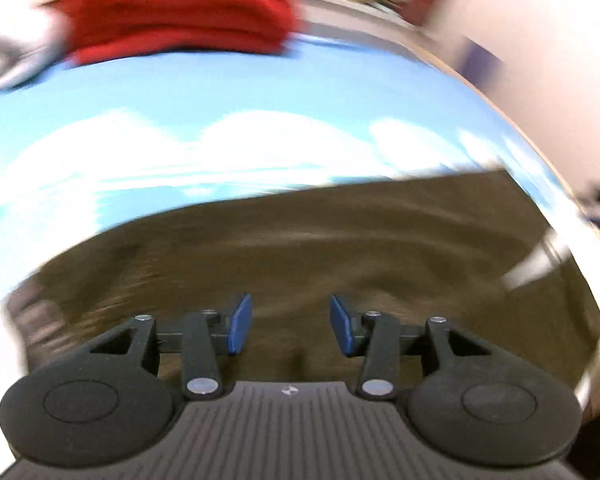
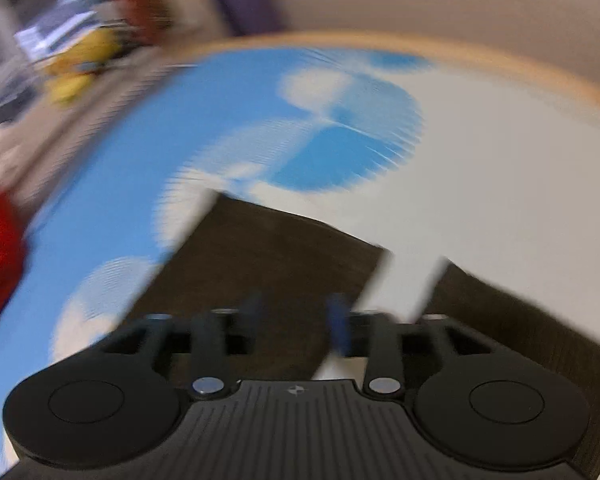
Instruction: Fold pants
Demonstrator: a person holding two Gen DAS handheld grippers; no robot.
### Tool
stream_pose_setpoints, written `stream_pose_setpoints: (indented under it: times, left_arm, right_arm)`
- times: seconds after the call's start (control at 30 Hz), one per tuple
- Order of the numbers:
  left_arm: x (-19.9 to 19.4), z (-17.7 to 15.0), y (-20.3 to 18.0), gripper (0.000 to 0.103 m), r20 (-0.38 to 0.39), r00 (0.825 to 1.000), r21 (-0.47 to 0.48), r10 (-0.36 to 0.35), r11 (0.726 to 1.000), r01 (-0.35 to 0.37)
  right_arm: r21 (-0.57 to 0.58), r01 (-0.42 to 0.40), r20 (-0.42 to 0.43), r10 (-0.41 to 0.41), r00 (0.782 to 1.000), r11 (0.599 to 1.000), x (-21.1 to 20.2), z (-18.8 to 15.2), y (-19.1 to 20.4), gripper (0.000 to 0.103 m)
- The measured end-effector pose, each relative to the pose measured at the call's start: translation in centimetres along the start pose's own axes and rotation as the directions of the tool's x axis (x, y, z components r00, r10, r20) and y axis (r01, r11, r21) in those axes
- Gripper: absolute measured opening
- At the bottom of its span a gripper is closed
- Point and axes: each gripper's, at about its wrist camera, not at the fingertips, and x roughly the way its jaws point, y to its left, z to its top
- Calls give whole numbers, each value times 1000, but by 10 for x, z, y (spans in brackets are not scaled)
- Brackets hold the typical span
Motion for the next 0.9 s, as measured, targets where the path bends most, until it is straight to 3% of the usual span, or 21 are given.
stream_pose_setpoints:
  times: [0.1,0.2,0.3,0.4,0.47,0.53,0.57,0.6,0.63,0.67,0.7,0.8,0.9]
  left_arm:
    - [-19,-13,54,50,14,993,-137,120,984,-117]
    - [-29,-30,103,60,-27,977,-269,212,940,-211]
    - [-26,-46,137,64,-106,973,-343,204,911,-228]
    - [-16,-61,145,73,-142,977,-360,156,912,-198]
    - [-10,-69,144,74,-162,975,-356,149,913,-199]
    - [1,-75,138,71,-190,970,-318,150,926,-205]
    - [1,-76,130,63,-185,966,-260,179,939,-224]
    - [0,-75,125,45,-186,961,-210,203,948,-241]
    - [-3,-72,124,38,-184,959,-190,215,950,-249]
    - [-8,-70,128,19,-168,963,-206,211,948,-244]
    - [-16,-67,131,10,-142,968,-231,207,944,-235]
    - [-37,-64,114,11,-97,950,-178,296,934,-309]
    - [-44,-67,94,18,-161,920,-92,357,923,-374]
  right_arm:
    - [-117,-50,43,55,998,992,-39,2,10,47]
    - [-157,-80,54,89,995,984,-74,-4,6,47]
    - [-174,-92,48,102,994,980,-105,-16,-14,47]
    - [-125,-87,-4,87,996,988,-128,-24,-35,47]
    - [-87,-71,21,73,997,994,-145,-28,-47,47]
    - [-89,-29,42,33,999,996,-157,-31,-59,47]
    - [-93,-2,44,6,999,996,-159,-33,-66,47]
    - [-89,17,41,-13,999,996,-162,-35,-73,47]
    - [-78,23,34,-20,999,997,-164,-36,-81,47]
    - [-64,18,21,-16,1000,998,-165,-38,-89,47]
    - [-53,17,6,-17,1000,998,-165,-40,-96,47]
    - [-29,63,-42,-64,997,998,-158,-42,-113,47]
    - [-12,106,-86,-107,991,994,-144,-40,-124,47]
